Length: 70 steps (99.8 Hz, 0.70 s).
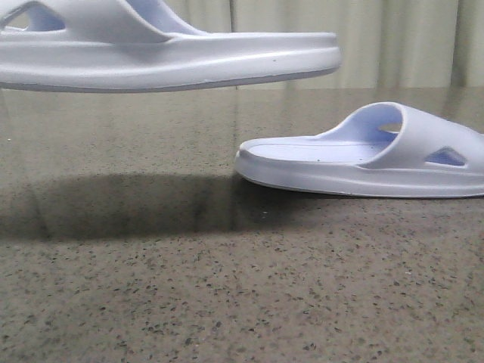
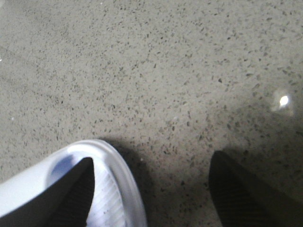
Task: Insert blue slippers together front up
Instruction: 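Lift the grasped slipper off the table with the left gripper, then grasp the other slipper's heel edge with the right gripper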
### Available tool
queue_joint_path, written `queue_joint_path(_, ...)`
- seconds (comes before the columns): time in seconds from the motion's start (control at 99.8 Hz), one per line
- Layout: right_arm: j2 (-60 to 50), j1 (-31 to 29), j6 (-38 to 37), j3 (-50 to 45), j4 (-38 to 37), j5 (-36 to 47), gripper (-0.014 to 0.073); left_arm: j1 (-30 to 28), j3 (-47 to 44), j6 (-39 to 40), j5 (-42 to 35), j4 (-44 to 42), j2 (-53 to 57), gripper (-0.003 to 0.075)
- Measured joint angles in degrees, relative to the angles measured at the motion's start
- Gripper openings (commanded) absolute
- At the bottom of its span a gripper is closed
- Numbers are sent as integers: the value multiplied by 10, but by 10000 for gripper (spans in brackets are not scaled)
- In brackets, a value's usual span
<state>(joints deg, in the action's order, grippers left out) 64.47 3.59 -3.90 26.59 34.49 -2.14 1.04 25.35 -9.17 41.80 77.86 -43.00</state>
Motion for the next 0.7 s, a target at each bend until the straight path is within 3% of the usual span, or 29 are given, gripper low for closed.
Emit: queue_joint_path(0.702,32,0,0,48,51,-87,445,0,0,-6,-4,0,0,16)
